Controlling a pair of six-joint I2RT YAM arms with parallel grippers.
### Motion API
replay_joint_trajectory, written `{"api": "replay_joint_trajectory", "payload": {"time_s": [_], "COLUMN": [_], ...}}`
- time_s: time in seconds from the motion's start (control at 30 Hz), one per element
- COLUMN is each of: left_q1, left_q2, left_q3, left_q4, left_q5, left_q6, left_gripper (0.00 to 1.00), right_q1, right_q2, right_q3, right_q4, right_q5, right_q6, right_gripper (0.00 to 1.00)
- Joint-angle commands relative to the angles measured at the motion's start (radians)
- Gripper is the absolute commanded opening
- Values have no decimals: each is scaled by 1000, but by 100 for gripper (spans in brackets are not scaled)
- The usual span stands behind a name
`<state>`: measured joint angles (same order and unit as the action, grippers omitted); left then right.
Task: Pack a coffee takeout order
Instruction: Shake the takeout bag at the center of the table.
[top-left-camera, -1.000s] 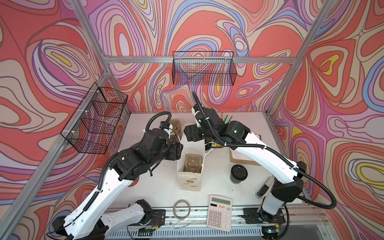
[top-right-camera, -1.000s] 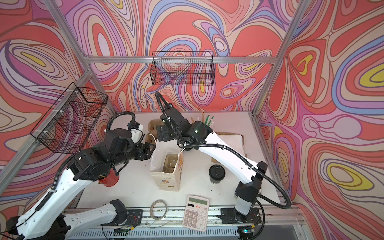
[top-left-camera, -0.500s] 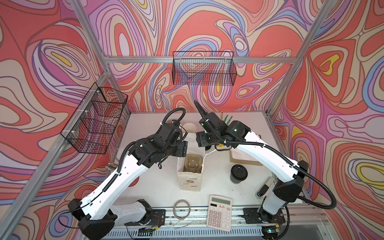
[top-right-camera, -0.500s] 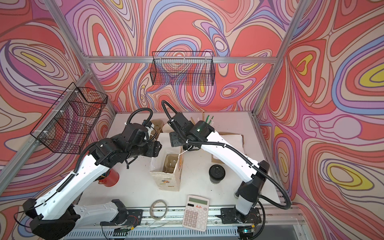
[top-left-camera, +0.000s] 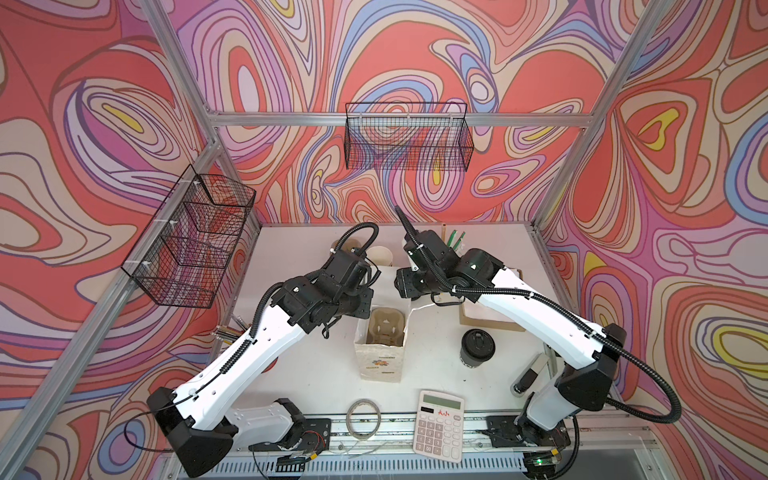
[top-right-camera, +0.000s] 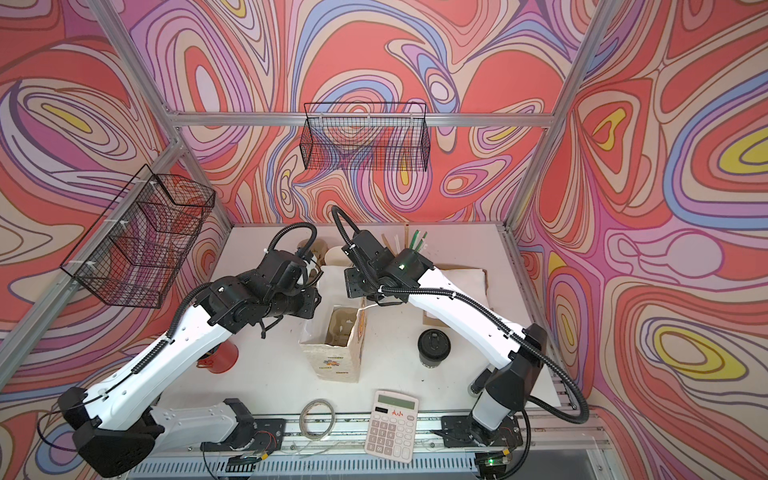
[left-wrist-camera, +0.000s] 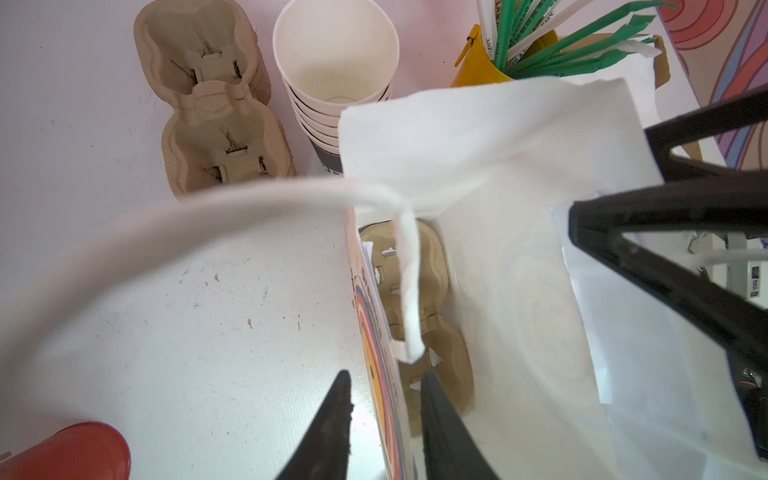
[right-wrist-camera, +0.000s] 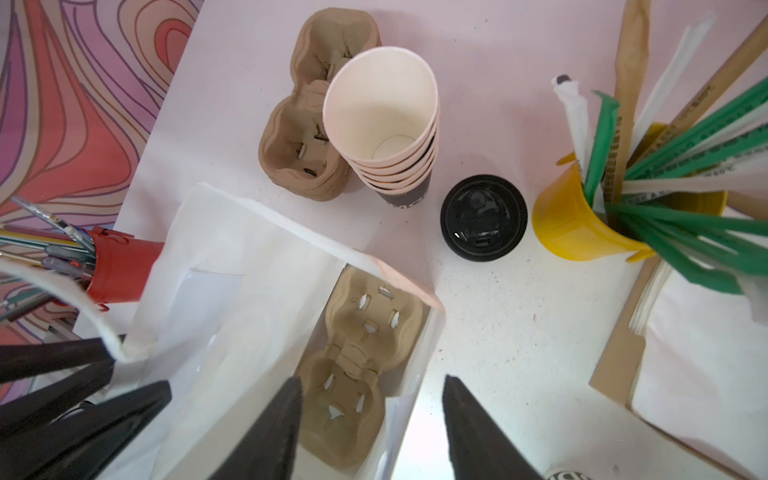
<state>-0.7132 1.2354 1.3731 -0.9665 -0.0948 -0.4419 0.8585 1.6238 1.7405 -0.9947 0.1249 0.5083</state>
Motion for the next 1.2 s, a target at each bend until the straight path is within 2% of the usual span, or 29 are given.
{"api": "replay_joint_trajectory", "payload": {"time_s": [0.0,0.13,0.33,0.63,1.0,1.17], "left_q1": [6,6,6,6,6,4], "left_q2": [-8,-43,-160,-281,-463,-522], "left_q3": [-22,-47,-105,-186,-439,-471], "left_q4": [12,34,101,199,531,541], "left_q5": [9,42,29,-40,-53,-28], "left_q6": [-16,-41,-67,-81,-61,-50], "left_gripper": [18,0,0,0,0,0], "right_q1": [-3,-3,-3,-3,-3,-3], "right_q2": [-57,-101,-161,-226,-202,-195], "right_q3": [-46,-83,-93,-148,-127,-135], "right_q4": [86,171,266,424,449,437], "right_q5": [1,-13,0,-31,-83,-87], "right_q6": [-10,-29,-91,-141,-180,-195], "right_gripper": [65,76,84,86,87,87]}}
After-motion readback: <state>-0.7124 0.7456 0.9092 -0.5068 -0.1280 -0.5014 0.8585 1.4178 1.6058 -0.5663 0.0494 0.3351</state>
